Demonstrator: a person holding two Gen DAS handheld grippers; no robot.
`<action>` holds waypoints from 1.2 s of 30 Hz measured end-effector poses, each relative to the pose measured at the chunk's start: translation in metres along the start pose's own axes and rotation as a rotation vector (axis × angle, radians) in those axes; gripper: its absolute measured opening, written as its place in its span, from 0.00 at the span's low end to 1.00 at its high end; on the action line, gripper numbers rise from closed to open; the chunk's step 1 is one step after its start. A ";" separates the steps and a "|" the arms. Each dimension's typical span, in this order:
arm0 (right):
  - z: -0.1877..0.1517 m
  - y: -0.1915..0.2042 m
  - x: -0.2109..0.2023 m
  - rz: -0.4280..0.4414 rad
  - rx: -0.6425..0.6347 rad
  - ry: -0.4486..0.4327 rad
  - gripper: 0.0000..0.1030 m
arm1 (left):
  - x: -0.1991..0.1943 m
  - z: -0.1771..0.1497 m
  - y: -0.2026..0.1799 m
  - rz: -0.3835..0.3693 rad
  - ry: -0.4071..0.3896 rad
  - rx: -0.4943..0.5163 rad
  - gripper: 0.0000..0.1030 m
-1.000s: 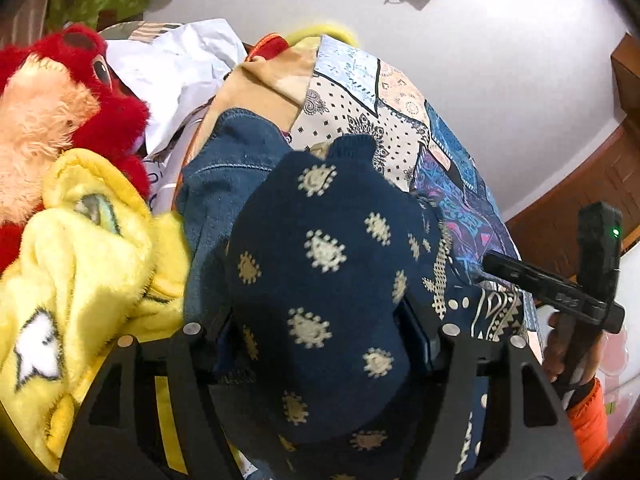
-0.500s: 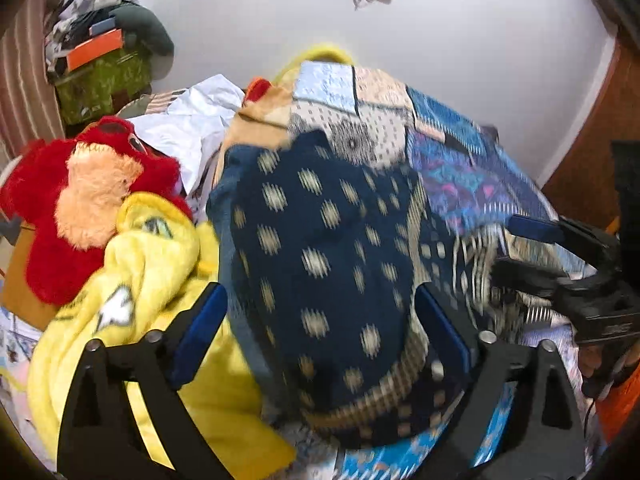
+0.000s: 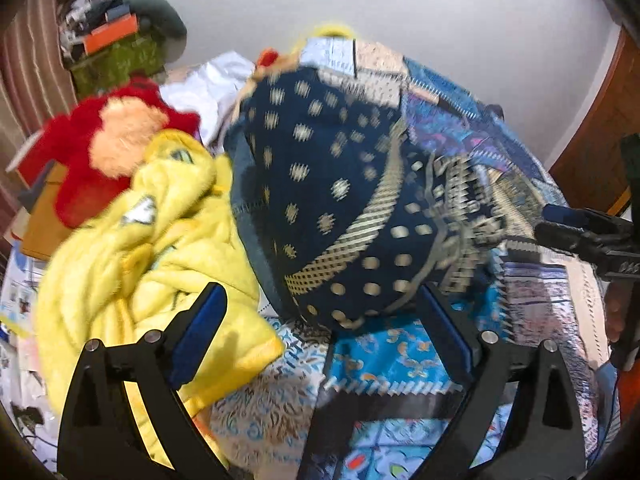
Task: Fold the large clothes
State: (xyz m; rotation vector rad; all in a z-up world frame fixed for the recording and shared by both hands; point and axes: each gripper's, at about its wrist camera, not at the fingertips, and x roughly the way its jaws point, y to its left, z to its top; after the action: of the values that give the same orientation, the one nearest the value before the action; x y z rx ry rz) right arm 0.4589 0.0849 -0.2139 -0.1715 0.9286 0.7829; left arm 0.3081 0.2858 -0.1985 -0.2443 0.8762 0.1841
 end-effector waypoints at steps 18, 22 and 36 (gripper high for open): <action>-0.060 0.108 -0.318 0.048 -0.054 -0.673 0.81 | -0.302 -0.037 -0.116 0.008 -0.685 0.156 0.93; -0.089 0.128 -0.346 0.038 -0.068 -0.753 0.81 | -0.330 -0.063 -0.125 0.008 -0.764 0.149 0.93; -0.152 0.174 -0.355 -0.118 -0.115 -0.795 0.90 | -0.343 -0.111 -0.124 0.061 -0.801 0.105 0.96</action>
State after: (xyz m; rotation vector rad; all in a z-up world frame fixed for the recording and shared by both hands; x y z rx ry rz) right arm 0.1181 -0.0474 0.0004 -0.0055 0.1205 0.7075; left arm 0.0430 0.1153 0.0166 -0.0308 0.0957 0.2653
